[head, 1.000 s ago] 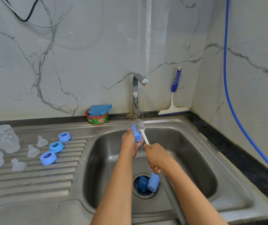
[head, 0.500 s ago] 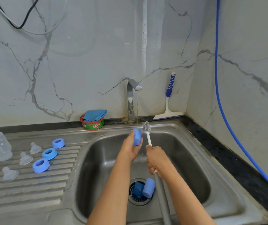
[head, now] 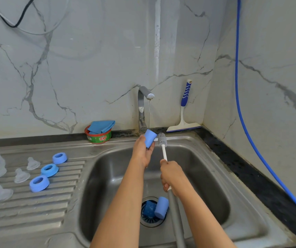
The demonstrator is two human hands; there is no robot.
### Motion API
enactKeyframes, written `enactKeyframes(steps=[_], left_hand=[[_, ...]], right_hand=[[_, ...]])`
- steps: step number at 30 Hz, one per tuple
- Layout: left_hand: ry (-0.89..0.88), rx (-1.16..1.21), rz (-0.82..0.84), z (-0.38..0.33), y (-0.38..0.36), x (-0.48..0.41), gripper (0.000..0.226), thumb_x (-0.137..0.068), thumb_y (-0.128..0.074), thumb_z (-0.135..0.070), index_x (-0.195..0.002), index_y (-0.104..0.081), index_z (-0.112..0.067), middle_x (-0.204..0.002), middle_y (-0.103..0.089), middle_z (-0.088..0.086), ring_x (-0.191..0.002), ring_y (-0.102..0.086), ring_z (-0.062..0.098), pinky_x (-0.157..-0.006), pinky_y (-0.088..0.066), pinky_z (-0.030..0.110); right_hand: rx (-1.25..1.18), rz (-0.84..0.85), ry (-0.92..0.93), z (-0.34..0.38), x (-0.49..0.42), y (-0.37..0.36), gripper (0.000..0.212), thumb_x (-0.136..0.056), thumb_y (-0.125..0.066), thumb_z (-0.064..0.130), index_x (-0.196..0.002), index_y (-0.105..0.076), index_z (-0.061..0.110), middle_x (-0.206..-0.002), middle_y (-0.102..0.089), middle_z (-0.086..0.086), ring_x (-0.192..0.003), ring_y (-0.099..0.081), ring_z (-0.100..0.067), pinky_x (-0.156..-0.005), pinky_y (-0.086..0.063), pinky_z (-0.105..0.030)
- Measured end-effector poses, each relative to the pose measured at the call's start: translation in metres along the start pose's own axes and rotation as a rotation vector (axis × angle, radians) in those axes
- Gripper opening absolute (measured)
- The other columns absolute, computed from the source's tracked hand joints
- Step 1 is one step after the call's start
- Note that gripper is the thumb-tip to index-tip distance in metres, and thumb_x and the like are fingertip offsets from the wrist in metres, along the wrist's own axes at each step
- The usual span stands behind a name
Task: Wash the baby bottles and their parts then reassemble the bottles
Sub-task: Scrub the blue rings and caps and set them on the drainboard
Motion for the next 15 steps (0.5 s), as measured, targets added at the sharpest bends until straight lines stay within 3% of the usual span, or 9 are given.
enactKeyframes(steps=[4, 12, 15], left_hand=[[0.050, 0.070, -0.051, 0.007, 0.015, 0.000, 0.034, -0.101, -0.048, -0.017, -0.131, -0.044, -0.002, -0.099, -0.055, 0.016, -0.085, -0.056, 0.022, -0.089, -0.046, 0.030], [0.083, 0.087, -0.154, 0.016, 0.036, 0.004, 0.048, -0.100, -0.046, -0.037, -0.131, -0.044, -0.001, -0.091, -0.057, 0.014, -0.078, -0.058, 0.020, -0.078, -0.052, 0.030], [0.114, 0.084, -0.201, 0.018, 0.044, 0.009, 0.052, -0.098, -0.047, -0.042, -0.130, -0.046, -0.001, -0.088, -0.058, 0.013, -0.075, -0.058, 0.019, -0.071, -0.051, 0.026]], right_hand=[[0.027, -0.002, 0.019, 0.001, 0.000, 0.002, 0.038, -0.099, -0.031, 0.028, -0.112, -0.054, 0.001, -0.058, -0.047, -0.006, -0.031, -0.042, -0.014, -0.045, -0.036, -0.029], [0.157, 0.029, 0.065, 0.006, 0.009, 0.003, 0.041, -0.098, -0.027, 0.033, -0.105, -0.056, 0.005, -0.053, -0.049, -0.005, -0.038, -0.043, -0.016, -0.052, -0.041, -0.030], [0.209, 0.114, 0.040, 0.003, 0.020, -0.003, 0.040, -0.098, -0.027, 0.032, -0.106, -0.055, 0.004, -0.056, -0.048, -0.005, -0.039, -0.042, -0.015, -0.046, -0.040, -0.026]])
Point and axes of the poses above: each hand's wrist, its own x-axis away from the middle knuckle, its own y-axis out of the back of the hand, z = x × y, the point moved 10 cm from there along -x, towards the middle knuckle
